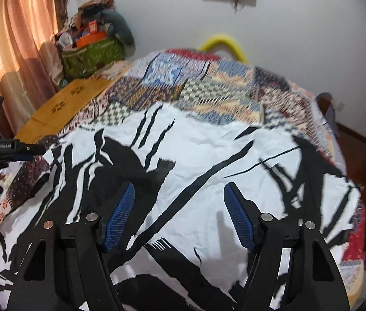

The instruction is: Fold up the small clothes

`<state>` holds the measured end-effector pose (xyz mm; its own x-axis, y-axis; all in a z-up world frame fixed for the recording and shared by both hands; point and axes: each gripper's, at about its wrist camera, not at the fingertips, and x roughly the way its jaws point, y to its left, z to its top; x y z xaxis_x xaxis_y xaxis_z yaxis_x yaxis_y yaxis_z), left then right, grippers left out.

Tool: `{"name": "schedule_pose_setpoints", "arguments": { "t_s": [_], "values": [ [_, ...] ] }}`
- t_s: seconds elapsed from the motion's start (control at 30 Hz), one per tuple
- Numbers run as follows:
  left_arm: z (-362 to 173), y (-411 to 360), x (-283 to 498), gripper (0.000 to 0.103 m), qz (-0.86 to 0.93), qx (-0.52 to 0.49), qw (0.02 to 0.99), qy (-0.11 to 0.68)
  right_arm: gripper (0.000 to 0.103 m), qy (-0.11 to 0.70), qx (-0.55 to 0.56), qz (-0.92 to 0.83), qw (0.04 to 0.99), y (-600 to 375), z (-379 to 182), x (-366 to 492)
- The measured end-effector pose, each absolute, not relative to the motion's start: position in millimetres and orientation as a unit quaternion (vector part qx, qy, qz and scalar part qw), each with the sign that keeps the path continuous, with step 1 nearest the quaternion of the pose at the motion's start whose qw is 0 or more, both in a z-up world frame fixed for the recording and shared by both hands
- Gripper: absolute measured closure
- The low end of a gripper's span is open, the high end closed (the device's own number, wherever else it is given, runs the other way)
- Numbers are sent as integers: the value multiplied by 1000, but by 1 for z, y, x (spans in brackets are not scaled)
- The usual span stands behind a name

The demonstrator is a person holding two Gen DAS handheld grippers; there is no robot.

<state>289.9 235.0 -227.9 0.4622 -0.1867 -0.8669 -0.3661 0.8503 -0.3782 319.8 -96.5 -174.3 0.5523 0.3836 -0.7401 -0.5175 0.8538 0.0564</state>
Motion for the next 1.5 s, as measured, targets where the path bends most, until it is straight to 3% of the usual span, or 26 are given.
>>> {"name": "schedule_pose_setpoints", "arguments": {
  "t_s": [0.17, 0.27, 0.43, 0.53, 0.6, 0.63, 0.67, 0.9, 1.03, 1.2, 1.5],
  "values": [
    [-252, 242, 299, 33, 22, -333, 778, 533, 35, 426, -84, 272, 858, -92, -194, 331],
    [-270, 247, 307, 37, -5, -381, 752, 538, 35, 438, -86, 278, 851, -90, -204, 334],
    [-272, 259, 319, 49, 7, -387, 765, 514, 39, 456, -88, 283, 839, -90, -215, 339],
    [-270, 267, 329, 63, 25, -378, 776, 504, 42, 467, -87, 286, 832, -91, -222, 341],
    [-270, 271, 335, 78, 37, -365, 785, 499, 45, 472, -84, 287, 829, -92, -226, 342],
    [-270, 272, 339, 95, 45, -353, 789, 500, 45, 474, -82, 286, 829, -93, -226, 342],
    [-271, 272, 342, 100, 48, -341, 793, 503, 46, 475, -80, 287, 828, -94, -227, 341],
    [-228, 268, 344, 101, 101, -230, 851, 462, 47, 486, -78, 288, 821, -96, -234, 343],
    [-180, 232, 343, 101, 97, -131, 893, 419, 47, 489, -83, 286, 820, -94, -236, 344],
    [-142, 178, 348, 101, 24, -81, 918, 388, 47, 492, -90, 285, 818, -92, -236, 345],
    [-216, 124, 359, 101, -60, -72, 859, 503, 48, 481, -114, 278, 824, -92, -209, 333]
  ]
}}
